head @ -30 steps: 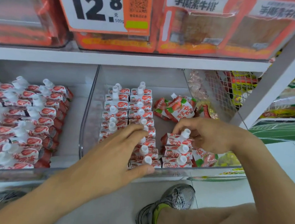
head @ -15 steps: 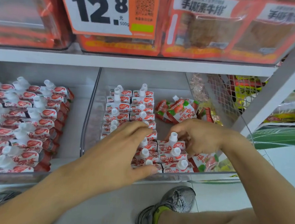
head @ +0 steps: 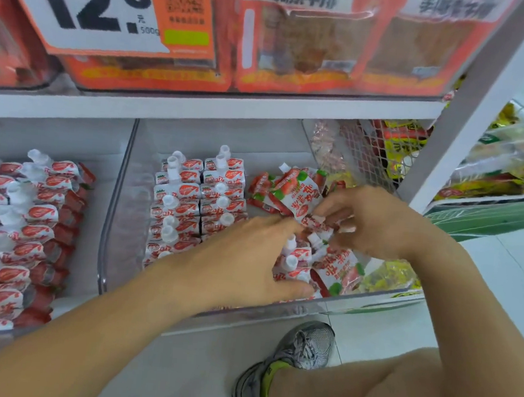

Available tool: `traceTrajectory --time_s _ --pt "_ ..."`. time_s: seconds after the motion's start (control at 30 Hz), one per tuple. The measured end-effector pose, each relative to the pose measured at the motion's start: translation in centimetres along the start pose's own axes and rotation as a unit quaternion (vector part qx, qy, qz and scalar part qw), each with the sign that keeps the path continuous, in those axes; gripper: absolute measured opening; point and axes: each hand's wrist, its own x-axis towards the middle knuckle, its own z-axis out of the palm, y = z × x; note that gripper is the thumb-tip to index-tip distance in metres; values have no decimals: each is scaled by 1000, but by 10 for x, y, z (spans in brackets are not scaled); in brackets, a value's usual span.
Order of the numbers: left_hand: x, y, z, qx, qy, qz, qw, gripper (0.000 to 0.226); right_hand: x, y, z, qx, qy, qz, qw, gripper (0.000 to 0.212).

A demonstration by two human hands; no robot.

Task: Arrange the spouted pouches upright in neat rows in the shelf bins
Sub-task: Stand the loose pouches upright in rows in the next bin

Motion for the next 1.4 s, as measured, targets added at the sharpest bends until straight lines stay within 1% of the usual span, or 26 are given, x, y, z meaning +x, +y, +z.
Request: traceTrajectory --time_s 0.03,0.1,0.17,0.27,0.33,0.4,0.53,0.63,0.67,0.73,0.8,0.83,0.87,0.9,0.93,0.97,1.0,1.03,1.07,1.1,1.17,1.2,1.27,1.33,1.37,1.4 --pt "0 -1 -1 -4 -5 1 1000 61 1 -1 2 -58 1 -5 998 57" --pt "-1 -3 -2 -7 -17 -5 1000 54 6 -3 7 -143 -28 -4 989 72" --pt "-1 -5 -3 -12 -19 -13 1000 50 11 -2 7 -177 -45 -1 983 77" --pt "-2 -7 -1 -22 -9 -16 1000 51 16 -2 11 -197 -70 -21 978 68" --pt "-4 -9 1 -34 -4 -18 999 52 17 -2 17 -163 -106 -13 981 58" --pt "-6 -10 3 -47 -2 -19 999 55 17 -3 20 -158 -115 -2 981 52" --pt "-8 -9 4 -54 2 -33 998 62 2 -8 16 -171 -58 12 983 36" --pt "-10 -5 2 -44 7 -28 999 65 -20 -9 6 -119 -3 25 993 27" --pt "-11 -5 2 -35 10 -23 999 65 -26 -10 1 -99 26 19 995 24" --pt "-13 -4 2 -17 16 -18 1000 66 -31 -13 -4 -80 111 -15 991 19" --pt "-18 -5 1 -11 32 -23 999 68 -28 -17 -3 -57 205 -70 975 17" --pt "-21 -6 -1 -15 48 -31 998 67 -23 -19 -1 -41 235 -92 967 17" --pt "-23 -7 -4 -21 76 -39 996 64 -17 -21 1 -25 248 -107 963 18" --pt "-22 -8 -7 -28 117 -45 992 61 -11 -23 4 -8 245 -117 963 19" --pt "-20 -12 -11 -31 157 -48 986 59 -4 -24 8 15 225 -125 966 20" --pt "-15 -16 -14 -28 184 -51 981 60 2 -25 12 48 188 -127 973 22" --pt "-8 -20 -17 -20 191 -53 980 63 6 -26 16 88 139 -127 978 24" --pt "-1 -25 -20 -17 177 -49 983 65 10 -26 19 126 94 -129 979 26" --pt "7 -30 -21 -22 138 -47 989 64 13 -24 21 156 67 -129 977 27" --pt "14 -33 -22 -36 90 -50 994 59 13 -21 20 176 58 -126 974 27" --pt "24 -37 -18 -27 6 -52 998 50 13 -12 14 200 76 -110 971 24" --pt "27 -37 -15 -3 -7 -43 999 40 11 -7 9 195 96 -100 971 21" --pt "30 -39 -10 19 3 -22 1000 18 7 1 5 129 150 -63 978 20" --pt "30 -41 -8 5 12 -10 1000 14 8 2 7 31 178 -22 983 20" --pt "30 -41 -8 -2 13 -5 1000 14 10 2 9 -16 182 -6 983 24" --pt "30 -41 -8 -4 16 -4 1000 21 12 1 11 -53 181 7 982 30"
